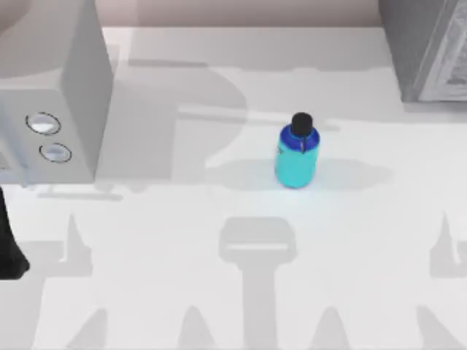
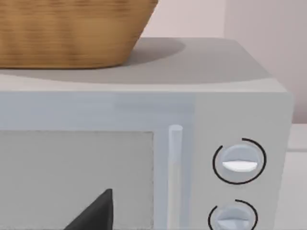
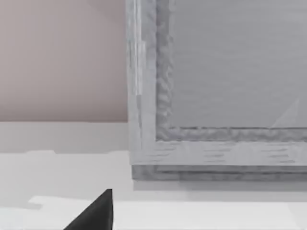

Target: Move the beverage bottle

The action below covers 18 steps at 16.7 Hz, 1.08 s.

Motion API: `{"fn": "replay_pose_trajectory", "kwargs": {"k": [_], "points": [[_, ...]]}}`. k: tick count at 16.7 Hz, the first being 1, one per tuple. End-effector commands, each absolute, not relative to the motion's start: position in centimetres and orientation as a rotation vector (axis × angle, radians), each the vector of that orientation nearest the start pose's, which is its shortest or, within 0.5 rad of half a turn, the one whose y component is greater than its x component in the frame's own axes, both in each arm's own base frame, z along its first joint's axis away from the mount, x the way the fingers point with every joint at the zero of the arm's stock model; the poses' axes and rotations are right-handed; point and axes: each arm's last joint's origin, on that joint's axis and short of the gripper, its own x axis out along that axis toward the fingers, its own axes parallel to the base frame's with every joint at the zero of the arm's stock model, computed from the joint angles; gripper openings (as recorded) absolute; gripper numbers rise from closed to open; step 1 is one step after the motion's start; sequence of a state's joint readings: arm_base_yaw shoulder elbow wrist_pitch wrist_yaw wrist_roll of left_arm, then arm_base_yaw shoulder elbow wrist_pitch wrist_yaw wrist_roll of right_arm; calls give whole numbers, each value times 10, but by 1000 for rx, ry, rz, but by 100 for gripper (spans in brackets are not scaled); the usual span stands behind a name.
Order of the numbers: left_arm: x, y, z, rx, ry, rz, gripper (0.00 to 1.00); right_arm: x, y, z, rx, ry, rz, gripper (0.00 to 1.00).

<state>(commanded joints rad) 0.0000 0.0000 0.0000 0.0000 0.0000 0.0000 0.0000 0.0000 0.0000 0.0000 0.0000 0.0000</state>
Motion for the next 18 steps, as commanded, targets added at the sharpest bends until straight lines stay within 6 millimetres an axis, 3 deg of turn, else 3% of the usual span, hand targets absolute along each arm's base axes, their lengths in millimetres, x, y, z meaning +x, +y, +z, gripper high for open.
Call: {"fn": "replay_pose_trajectory", "kwargs": {"k": [5,9,14,18], "points": [[106,-1,160,0,0,0,100,109,0,165,0,-5,24,100],[106,-1,160,0,0,0,100,123,5,177,-3,0,96,100],[106,-1,160,0,0,0,100,161,17,185,-11,30,232,100],[106,-1,160,0,0,0,100,201,34,176,-18,50,367,100]]}}
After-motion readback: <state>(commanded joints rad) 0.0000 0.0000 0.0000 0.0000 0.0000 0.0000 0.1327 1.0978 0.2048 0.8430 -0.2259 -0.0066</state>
